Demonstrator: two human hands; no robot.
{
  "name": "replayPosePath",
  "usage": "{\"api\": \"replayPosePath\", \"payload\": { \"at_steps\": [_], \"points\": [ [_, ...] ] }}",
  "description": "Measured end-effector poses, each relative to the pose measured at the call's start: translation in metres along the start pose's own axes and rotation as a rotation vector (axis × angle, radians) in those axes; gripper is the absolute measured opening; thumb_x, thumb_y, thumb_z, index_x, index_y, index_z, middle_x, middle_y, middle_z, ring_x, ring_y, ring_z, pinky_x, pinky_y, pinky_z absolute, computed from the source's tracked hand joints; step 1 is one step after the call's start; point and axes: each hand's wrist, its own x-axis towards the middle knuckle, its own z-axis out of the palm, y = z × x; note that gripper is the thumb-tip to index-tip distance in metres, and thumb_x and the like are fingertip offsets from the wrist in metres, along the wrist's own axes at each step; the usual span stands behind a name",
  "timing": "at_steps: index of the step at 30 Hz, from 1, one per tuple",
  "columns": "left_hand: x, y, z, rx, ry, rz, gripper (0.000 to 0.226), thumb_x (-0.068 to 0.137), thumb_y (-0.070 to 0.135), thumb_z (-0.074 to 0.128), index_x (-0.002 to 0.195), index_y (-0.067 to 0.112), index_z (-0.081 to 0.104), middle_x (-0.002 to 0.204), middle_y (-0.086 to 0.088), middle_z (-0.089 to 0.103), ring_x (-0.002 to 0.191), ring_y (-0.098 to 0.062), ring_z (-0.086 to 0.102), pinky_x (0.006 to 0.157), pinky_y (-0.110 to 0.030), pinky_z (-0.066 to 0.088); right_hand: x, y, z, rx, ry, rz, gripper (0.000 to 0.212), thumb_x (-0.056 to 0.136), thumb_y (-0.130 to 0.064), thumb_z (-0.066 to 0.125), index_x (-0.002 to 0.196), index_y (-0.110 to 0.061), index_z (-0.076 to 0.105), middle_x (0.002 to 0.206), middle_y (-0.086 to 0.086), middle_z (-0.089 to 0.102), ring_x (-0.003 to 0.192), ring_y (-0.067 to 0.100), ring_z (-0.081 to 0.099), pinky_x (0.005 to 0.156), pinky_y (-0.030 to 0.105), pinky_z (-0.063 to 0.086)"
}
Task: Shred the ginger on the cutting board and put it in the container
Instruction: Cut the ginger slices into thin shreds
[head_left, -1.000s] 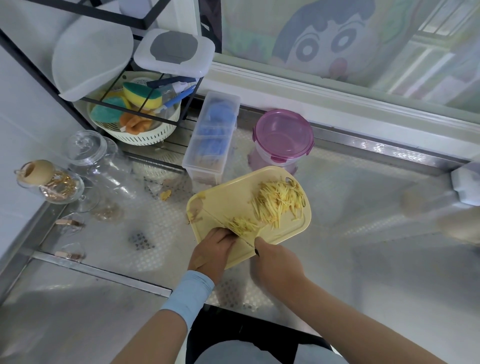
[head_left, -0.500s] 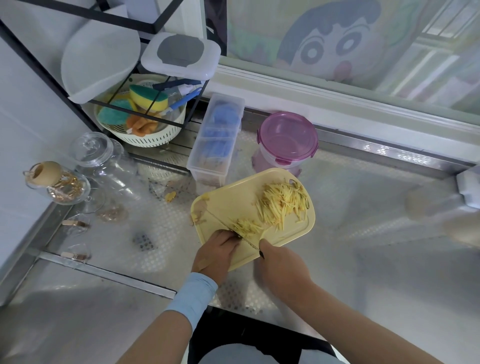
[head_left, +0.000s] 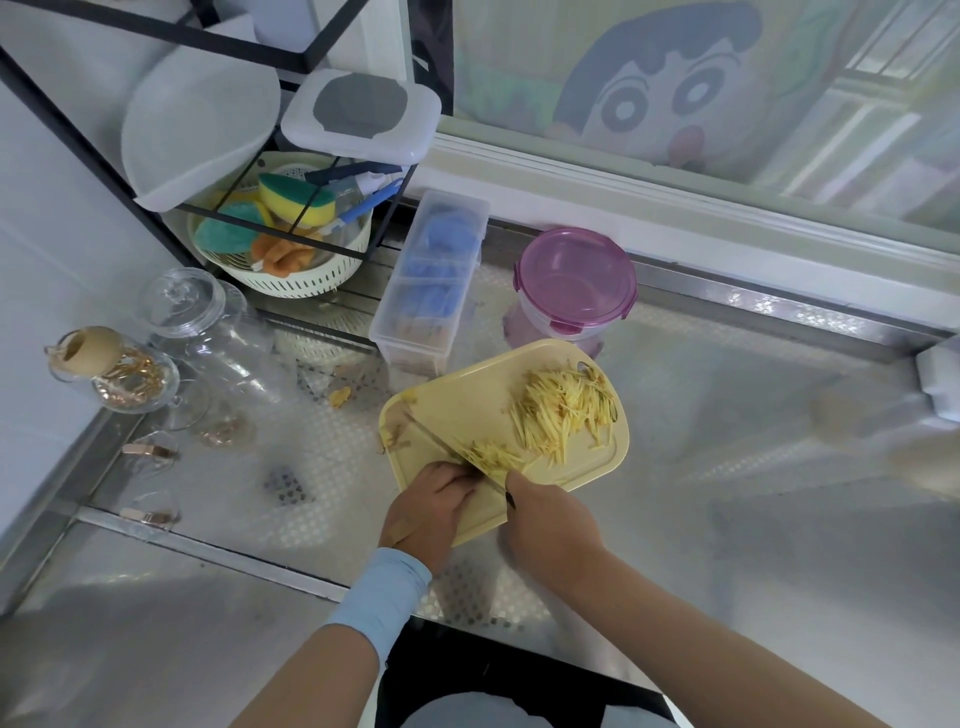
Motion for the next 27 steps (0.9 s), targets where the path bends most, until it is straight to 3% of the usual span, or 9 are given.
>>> {"api": "replayPosePath", "payload": {
  "at_steps": [6,9,12,17,21,24,27],
  "points": [
    [-0.001,-0.003,0.003,0.026,0.015,0.048,0.03,0.092,0.021,0.046,0.097,0.009,0.073,0.101,-0.004,0.068,0.101,-0.013,0.05,0.087,-0.017,0.04,-0.017,0.013,0.004,0.041,0.044,-0.012,0.005,0.098,-0.019,0.039,0.102,-0.022,0.039,0.071,-0.002,0.042,0.07,0.029,0.05,0.058,0.035,0.036],
    [-0.001,-0.003,0.003,0.0,0.006,0.027,0.028,0.091,0.021,0.047,0.099,0.011,0.073,0.103,0.001,0.065,0.102,-0.012,0.05,0.089,-0.012,0.037,-0.011,0.009,0.003,0.017,0.013,-0.005,0.01,0.095,-0.014,0.039,0.097,-0.022,0.035,0.071,-0.002,0.042,0.072,0.029,0.052,0.059,0.035,0.038],
    [-0.002,-0.004,0.003,0.011,-0.014,0.021,0.029,0.091,0.022,0.047,0.101,0.013,0.072,0.105,0.001,0.065,0.103,-0.012,0.051,0.086,-0.016,0.04,0.001,-0.002,-0.001,0.012,-0.015,-0.006,0.014,0.093,-0.009,0.041,0.102,-0.02,0.041,0.077,0.001,0.048,0.071,0.03,0.053,0.059,0.035,0.041],
    [-0.002,-0.004,0.002,0.014,-0.007,-0.003,0.029,0.09,0.022,0.047,0.1,0.012,0.073,0.105,0.001,0.065,0.102,-0.012,0.051,0.085,-0.016,0.041,0.005,-0.004,-0.005,0.022,0.002,-0.03,0.01,0.097,-0.012,0.04,0.095,-0.02,0.035,0.074,0.001,0.044,0.071,0.03,0.051,0.059,0.036,0.04],
    [-0.001,-0.006,0.002,0.042,-0.016,0.045,0.029,0.089,0.02,0.047,0.1,0.011,0.072,0.105,-0.001,0.063,0.102,-0.014,0.051,0.085,-0.018,0.04,-0.005,0.005,0.004,0.063,0.044,-0.017,0.01,0.093,-0.015,0.04,0.101,-0.022,0.041,0.078,0.001,0.054,0.07,0.031,0.054,0.057,0.034,0.039],
    [-0.001,-0.007,0.003,0.033,-0.023,0.043,0.029,0.09,0.02,0.047,0.101,0.01,0.071,0.105,-0.002,0.065,0.103,-0.014,0.051,0.086,-0.022,0.043,-0.013,0.011,0.008,0.067,0.054,-0.007,0.008,0.095,-0.019,0.039,0.102,-0.023,0.042,0.07,-0.004,0.045,0.065,0.027,0.052,0.055,0.034,0.037],
    [-0.002,-0.006,0.003,-0.001,-0.017,0.011,0.029,0.092,0.021,0.047,0.101,0.011,0.072,0.105,-0.002,0.066,0.103,-0.011,0.05,0.09,-0.015,0.039,-0.014,0.011,0.005,0.067,0.039,0.007,0.003,0.096,-0.019,0.039,0.096,-0.022,0.039,0.07,-0.003,0.045,0.063,0.024,0.049,0.055,0.034,0.038]
  ]
}}
